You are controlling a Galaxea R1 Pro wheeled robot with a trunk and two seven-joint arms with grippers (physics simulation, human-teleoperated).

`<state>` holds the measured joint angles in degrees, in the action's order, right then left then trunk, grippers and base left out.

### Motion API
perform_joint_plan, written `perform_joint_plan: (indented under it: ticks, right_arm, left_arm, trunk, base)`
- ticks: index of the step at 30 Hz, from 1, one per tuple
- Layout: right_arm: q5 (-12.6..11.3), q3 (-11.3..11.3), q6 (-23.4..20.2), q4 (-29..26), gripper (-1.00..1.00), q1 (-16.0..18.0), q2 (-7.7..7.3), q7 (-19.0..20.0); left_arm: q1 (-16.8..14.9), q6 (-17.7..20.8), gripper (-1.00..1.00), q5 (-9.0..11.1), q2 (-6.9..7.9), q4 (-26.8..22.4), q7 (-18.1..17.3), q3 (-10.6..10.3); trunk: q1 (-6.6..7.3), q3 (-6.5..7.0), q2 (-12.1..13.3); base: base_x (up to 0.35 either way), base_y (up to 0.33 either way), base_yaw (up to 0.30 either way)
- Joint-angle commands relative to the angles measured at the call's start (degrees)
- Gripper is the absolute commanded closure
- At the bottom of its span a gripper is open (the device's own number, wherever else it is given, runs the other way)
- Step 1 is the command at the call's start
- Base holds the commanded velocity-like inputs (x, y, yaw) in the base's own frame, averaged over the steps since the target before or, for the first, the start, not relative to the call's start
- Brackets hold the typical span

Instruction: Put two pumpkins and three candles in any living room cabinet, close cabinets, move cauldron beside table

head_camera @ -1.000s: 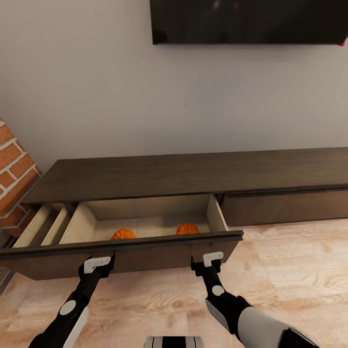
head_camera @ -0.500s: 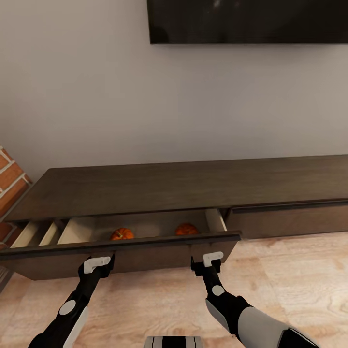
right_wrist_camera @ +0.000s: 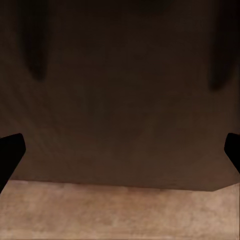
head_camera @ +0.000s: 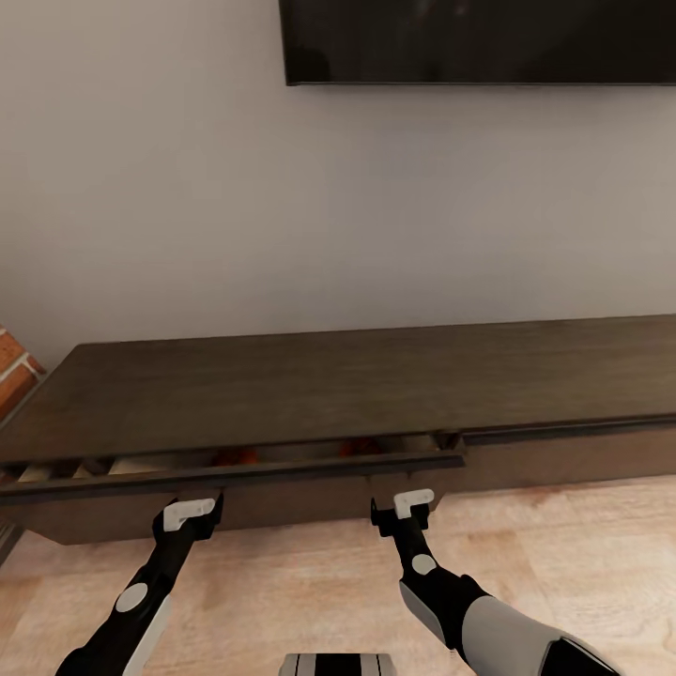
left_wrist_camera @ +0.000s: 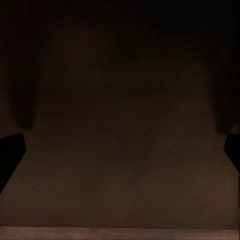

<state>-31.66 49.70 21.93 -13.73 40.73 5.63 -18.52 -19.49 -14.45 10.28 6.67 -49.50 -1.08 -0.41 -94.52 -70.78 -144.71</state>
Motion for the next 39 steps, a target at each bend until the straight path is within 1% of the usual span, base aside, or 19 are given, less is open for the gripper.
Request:
perform_joint_plan:
  ticks: [1, 17, 29, 39]
  right_arm:
    - [-0.4, 0.5, 0.2, 0.0, -1.00, 0.0, 0.00, -0.3]
    - [-0.4, 0.5, 0.1, 0.0, -1.00, 0.0, 0.00, -0.3]
    - [-0.4, 0.5, 0.1, 0.0, -1.00, 0.0, 0.00, -0.3]
    - [-0.4, 0.5, 0.1, 0.0, -1.00, 0.0, 0.00, -0.3]
  left_arm:
    - [0.0, -0.1, -1.00, 0.4, 0.01, 0.0, -0.2, 0.0]
    - [0.0, -0.1, -1.00, 0.4, 0.02, 0.0, -0.2, 0.0]
    - [0.0, -0.1, -1.00, 0.4, 0.01, 0.0, -0.2, 0.0]
    - [0.0, -0.2, -1.00, 0.4, 0.09, 0.0, -0.2, 0.0]
  trunk:
    - [-0.01, -0.04, 0.0]
    - [-0.01, -0.04, 0.0]
    - [-0.01, -0.04, 0.0]
    - [-0.01, -0.04, 0.0]
  base:
    - [0.138, 0.000, 0.000]
    - [0.057, 0.006, 0.000]
    - [0.110, 0.000, 0.000]
    - [0.010, 0.000, 0.000]
